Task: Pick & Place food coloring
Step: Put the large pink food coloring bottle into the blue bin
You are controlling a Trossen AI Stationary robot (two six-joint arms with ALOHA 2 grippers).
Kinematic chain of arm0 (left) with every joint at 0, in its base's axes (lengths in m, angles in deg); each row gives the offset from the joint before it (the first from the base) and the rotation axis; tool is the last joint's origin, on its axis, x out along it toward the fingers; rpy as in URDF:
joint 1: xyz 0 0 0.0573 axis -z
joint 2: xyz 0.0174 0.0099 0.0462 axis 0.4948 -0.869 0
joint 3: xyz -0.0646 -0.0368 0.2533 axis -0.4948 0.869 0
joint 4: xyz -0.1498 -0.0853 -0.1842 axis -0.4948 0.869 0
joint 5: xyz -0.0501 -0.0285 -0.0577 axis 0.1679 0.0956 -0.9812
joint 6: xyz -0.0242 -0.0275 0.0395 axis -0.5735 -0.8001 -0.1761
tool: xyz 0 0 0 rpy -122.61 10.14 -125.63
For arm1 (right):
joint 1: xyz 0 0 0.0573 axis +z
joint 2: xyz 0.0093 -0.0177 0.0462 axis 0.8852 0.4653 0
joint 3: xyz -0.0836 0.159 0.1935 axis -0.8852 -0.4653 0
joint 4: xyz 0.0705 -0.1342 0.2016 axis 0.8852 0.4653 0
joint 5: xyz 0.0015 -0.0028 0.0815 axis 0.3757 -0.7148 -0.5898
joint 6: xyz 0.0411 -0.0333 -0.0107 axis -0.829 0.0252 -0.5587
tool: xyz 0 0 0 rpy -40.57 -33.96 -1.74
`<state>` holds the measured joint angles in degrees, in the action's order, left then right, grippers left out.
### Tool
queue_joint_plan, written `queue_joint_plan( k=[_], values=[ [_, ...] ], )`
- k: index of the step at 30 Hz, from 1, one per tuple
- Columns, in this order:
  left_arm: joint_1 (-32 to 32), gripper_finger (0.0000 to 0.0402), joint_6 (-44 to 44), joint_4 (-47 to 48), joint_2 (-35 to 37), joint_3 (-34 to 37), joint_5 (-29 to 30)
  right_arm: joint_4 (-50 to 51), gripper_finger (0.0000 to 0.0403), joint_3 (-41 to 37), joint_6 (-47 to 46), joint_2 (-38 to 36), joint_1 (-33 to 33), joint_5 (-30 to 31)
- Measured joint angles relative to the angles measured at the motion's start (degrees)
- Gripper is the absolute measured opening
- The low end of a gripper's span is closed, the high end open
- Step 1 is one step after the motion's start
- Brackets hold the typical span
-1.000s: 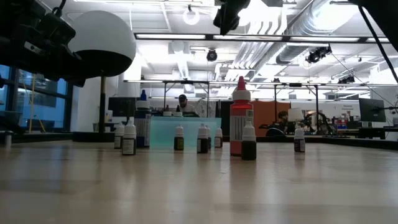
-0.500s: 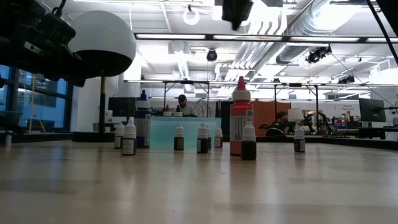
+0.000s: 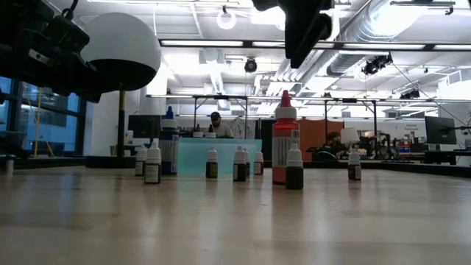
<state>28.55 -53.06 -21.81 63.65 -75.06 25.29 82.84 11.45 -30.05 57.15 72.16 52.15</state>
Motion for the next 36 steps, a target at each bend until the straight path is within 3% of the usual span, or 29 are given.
queue_joint_plan(
  k=[5, 11, 19, 36],
  values=[
    [0.0, 0.0, 0.0, 0.02, 0.0, 0.0, 0.0, -11.61, 0.0192, -11.45, -4.49, -7.47, 1.12, 2.08],
    [0.0, 0.0, 0.0, 0.0, 0.0, 0.0, 0.0, -24.42, 0.0214, -21.47, -5.79, -10.86, 1.44, -3.91],
    [0.0, 0.0, 0.0, 0.0, 0.0, 0.0, 0.0, -26.51, 0.0216, -25.41, 2.75, -10.57, 1.43, 0.69],
    [0.0, 0.0, 0.0, 0.0, 0.0, 0.0, 0.01, -34.66, 0.0216, -29.51, 9.8, -10.55, 1.38, 1.35]
  ],
)
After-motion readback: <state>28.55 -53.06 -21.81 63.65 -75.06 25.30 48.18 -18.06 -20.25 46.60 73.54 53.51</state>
